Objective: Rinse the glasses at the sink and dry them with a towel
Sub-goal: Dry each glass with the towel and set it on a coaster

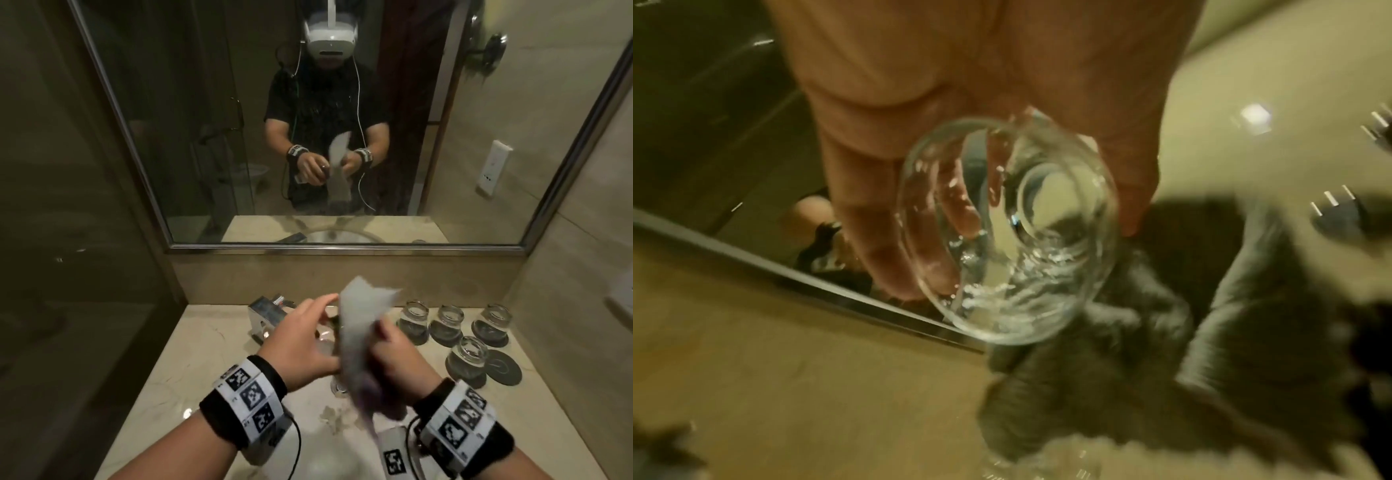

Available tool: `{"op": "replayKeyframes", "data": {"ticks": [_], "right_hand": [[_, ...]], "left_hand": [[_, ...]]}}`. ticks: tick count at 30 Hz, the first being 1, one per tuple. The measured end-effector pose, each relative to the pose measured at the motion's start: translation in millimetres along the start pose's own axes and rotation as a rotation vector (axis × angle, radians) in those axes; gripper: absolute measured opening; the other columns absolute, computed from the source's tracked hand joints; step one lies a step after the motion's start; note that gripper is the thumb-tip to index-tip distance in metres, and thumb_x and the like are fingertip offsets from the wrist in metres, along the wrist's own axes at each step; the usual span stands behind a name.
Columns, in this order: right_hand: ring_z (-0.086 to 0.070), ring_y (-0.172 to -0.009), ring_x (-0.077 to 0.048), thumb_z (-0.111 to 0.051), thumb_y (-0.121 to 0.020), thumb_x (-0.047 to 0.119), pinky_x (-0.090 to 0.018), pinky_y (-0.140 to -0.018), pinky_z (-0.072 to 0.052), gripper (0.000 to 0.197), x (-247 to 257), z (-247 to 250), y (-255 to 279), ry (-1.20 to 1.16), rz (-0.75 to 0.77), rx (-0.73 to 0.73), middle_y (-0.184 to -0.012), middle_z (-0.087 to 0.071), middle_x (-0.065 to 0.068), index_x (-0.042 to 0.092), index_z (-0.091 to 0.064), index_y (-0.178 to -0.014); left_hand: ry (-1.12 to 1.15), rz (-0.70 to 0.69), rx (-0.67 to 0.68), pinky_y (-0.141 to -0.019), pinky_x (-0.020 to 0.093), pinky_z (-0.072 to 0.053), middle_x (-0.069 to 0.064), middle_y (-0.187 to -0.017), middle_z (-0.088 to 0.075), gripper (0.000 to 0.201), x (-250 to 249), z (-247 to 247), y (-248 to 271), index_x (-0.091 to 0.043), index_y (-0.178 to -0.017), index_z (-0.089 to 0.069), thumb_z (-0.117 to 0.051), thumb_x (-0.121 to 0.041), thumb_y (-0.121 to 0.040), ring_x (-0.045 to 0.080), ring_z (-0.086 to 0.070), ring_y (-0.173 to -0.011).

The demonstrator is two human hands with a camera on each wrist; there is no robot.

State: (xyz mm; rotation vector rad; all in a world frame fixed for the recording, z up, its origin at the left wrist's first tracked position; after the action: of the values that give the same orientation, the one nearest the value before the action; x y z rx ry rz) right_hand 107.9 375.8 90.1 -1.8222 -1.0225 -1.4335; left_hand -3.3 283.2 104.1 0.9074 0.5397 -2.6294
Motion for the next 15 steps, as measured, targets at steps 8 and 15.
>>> {"op": "replayKeyframes", "data": {"ticks": [8, 15], "right_hand": [[-0.067, -0.091, -0.033, -0.096, -0.044, 0.021, -0.043, -0.079, -0.058, 0.089, -43.6, -4.9, -7.3, -0.542, -0.171, -0.032, -0.112, -0.066, -0.027, 0.002, -0.056, -0.121], [-0.069, -0.090, -0.019, -0.083, -0.051, 0.016, -0.031, -0.073, -0.057, 0.063, -5.0, 13.3, -4.9, -0.067, 0.154, -0.009, -0.099, -0.072, -0.004, 0.012, -0.061, -0.110]], "left_hand": [[0.066, -0.012, 0.013, -0.098, 0.026, -0.044, -0.010, -0.130, -0.040, 0.083, -15.0, 6.2, -3.4, -0.032, -0.143, -0.035, -0.078, -0.035, -0.072, 0.003, -0.049, -0.107], [0.932, 0.573, 0.197, -0.048, 0.027, -0.052, 0.011, -0.112, -0.057, 0.058, 13.7, -2.4, 9.5, -0.024, -0.123, -0.052, -0.064, -0.051, -0.073, 0.023, -0.061, -0.058]]}}
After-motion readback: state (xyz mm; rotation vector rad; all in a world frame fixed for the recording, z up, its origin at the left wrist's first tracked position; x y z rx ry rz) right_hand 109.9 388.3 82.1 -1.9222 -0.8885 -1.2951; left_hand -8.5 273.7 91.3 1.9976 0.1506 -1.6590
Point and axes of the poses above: each hand's wrist, its own y-axis away from the middle knuckle, its own z-axis out of the back of the hand, x = y × z, the point moved 6 cm from there along -y, towards the middle knuckle
